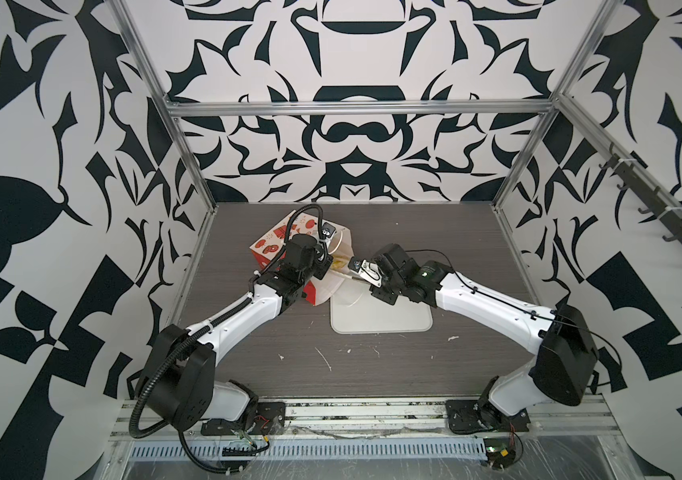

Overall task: Take the fake bread out of the paper bag
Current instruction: 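Insert the held tongs into the bag mouth toward the bread, then close the tongs on the yellow bread inside the bag with the right gripper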

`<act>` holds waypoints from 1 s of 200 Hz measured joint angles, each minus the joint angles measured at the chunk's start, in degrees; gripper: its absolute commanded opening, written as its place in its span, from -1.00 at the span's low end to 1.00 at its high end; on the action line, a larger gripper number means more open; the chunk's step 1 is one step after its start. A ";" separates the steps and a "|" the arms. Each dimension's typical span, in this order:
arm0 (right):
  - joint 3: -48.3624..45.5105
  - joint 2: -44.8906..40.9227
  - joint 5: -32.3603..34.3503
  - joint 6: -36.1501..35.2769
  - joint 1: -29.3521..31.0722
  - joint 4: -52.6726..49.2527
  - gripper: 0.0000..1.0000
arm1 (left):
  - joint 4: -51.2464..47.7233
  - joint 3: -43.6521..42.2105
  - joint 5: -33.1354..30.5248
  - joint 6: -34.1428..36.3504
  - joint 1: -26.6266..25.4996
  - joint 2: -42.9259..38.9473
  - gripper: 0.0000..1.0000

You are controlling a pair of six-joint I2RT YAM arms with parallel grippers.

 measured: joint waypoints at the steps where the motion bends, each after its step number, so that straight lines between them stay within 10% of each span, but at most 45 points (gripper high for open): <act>1: 0.00 0.02 0.07 -0.09 0.00 0.02 -0.17 | 0.00 0.00 0.00 0.00 0.02 -0.02 -1.00; 200: 13.22 15.10 14.08 -21.24 6.34 0.76 -0.17 | 0.07 0.00 1.09 0.00 1.70 0.17 -1.00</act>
